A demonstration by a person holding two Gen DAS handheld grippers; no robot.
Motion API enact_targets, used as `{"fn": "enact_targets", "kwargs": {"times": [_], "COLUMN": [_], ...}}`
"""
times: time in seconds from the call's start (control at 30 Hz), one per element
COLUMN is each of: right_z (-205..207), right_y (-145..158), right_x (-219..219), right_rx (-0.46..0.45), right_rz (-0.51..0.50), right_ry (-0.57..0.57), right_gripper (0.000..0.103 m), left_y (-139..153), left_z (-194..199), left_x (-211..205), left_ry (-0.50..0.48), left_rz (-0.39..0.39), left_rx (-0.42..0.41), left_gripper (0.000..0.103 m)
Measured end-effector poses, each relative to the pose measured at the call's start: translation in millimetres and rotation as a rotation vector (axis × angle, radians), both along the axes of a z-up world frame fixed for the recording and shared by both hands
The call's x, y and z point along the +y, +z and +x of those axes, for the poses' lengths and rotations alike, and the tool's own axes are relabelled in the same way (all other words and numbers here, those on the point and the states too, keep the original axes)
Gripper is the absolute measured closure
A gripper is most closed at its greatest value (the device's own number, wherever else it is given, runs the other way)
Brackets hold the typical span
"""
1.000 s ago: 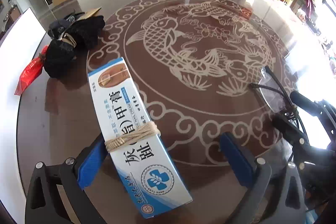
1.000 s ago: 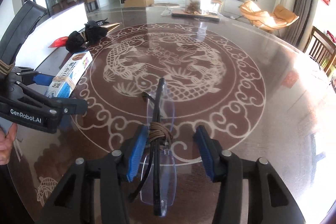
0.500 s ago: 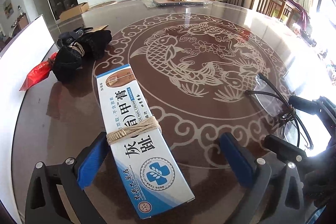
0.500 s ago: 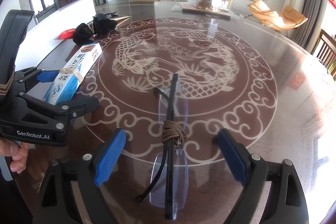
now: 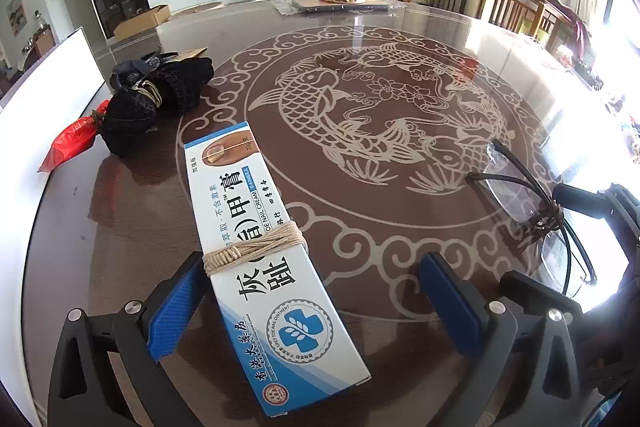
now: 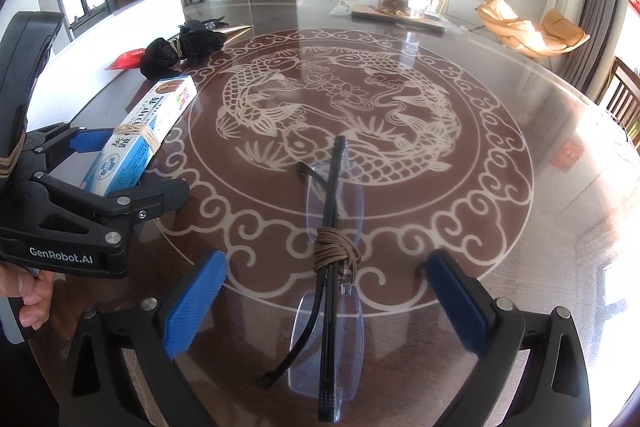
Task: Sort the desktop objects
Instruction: 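Lift the eyeglasses with the right tool while the left tool lifts the ointment box, then carry both items over the white bin and open both tools to drop them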
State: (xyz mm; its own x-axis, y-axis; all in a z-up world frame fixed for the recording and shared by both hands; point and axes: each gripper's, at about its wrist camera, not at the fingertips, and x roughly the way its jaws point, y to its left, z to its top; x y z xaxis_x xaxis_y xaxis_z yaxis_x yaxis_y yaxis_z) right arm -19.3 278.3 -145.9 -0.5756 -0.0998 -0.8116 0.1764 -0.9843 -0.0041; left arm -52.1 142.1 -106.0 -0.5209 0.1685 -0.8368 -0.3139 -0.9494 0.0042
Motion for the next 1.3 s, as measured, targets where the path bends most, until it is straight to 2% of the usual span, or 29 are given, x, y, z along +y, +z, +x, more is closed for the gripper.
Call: {"fn": "enact_targets", "kwargs": {"times": [0.27,0.4,0.43,0.47,0.5,0.53,0.63,0.7,0.83,1.03,1.17,1.3], "right_z": [-1,-2,-3,-3,-2,-2,5,13,19,17,20,16], "right_y": [-1,0,1,6,11,14,26,39,63,94,115,140], "right_x": [-1,-2,-1,0,2,4,7,8,-1,-51,-88,-128], "right_rx": [-0.005,-0.025,-0.050,-0.048,-0.046,-0.056,-0.036,-0.008,0.024,0.092,0.136,0.169], "right_rz": [0.003,0.008,0.013,0.012,0.014,0.025,-0.007,-0.057,-0.144,-0.160,-0.194,-0.233], "right_ry": [0.005,0.025,0.041,0.040,0.031,0.017,0.018,0.015,0.036,0.148,0.226,0.310], "right_gripper": [0.000,0.000,0.004,0.033,0.058,0.090,0.091,0.091,0.091,0.091,0.091,0.091], "left_y": [5,7,10,15,19,21,24,34,74,119,150,181], "left_z": [8,7,9,11,10,9,10,16,35,60,80,92], "left_x": [-3,-7,-10,-15,-19,-24,-44,-55,-81,-139,-177,-232], "left_ry": [-0.024,-0.074,-0.082,-0.084,-0.078,-0.071,-0.047,-0.026,0.007,0.117,0.174,0.272], "left_rz": [0.000,-0.034,-0.044,-0.039,-0.040,-0.035,0.037,0.084,0.149,0.292,0.318,0.363], "left_rx": [-0.009,-0.108,-0.108,-0.102,-0.097,-0.104,-0.132,-0.120,-0.019,0.083,0.177,0.255], "left_gripper": [0.000,0.000,0.009,0.033,0.044,0.060,0.062,0.062,0.062,0.062,0.062,0.062]}}
